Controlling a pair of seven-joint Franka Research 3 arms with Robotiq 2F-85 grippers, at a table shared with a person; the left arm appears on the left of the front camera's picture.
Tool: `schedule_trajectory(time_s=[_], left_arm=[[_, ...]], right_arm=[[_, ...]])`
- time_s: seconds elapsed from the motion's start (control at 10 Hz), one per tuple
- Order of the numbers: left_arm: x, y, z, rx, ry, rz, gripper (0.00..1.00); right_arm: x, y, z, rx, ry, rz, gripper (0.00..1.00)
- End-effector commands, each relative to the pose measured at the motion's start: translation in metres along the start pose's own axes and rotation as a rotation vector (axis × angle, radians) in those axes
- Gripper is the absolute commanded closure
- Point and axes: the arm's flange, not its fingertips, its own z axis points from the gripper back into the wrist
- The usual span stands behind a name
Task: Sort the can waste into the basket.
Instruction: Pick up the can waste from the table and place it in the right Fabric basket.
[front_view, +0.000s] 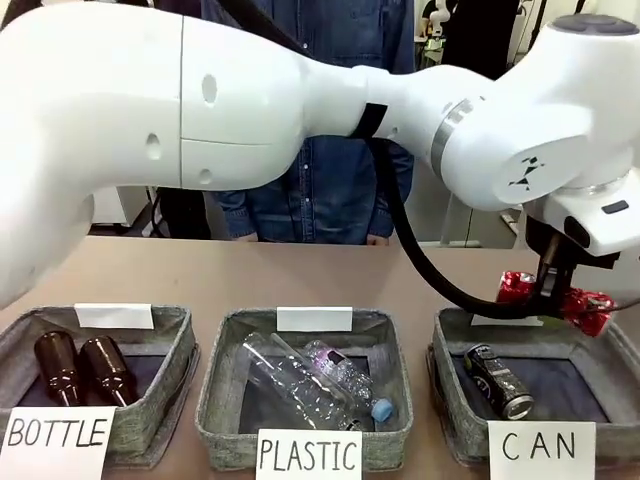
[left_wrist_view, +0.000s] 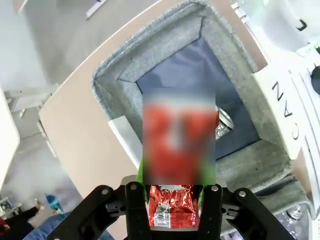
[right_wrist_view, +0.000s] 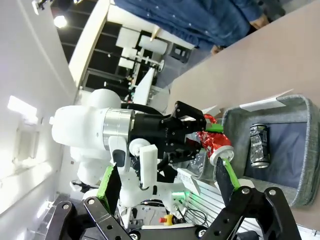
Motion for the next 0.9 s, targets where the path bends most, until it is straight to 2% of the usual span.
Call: schedule_trajectory(time_s=[0.0,0.1,0.6,0.7,0.8], left_arm=[[-0.009,-0.003,0.005,-0.033,0.009,-0.003,0.21],[-0.009,-0.004,0.005,-0.043,0.023,0.005,0.00],[-0.014,-0.005,0.010,-0.065,0.025,0.020,0.00],[-0.028,-0.007,0.024,-0.143,0.007,0.086,0.00],[-0.052,-0.024,0.045,-0.240,-0.032,0.135,0.00]], right_arm=[[0.000,0.003,0.002,0.020,-0.009,0.009,0.00],[0.000,0.003,0.002,0.020,-0.009,0.009,0.00],[0.000,0.003,0.002,0.020,-0.009,0.009,0.00],[0.000,0.000,0.001,0.001,-0.003,0.000,0.00],[0.000,0.001,-0.009,0.059,0.027,0.047,0.00]])
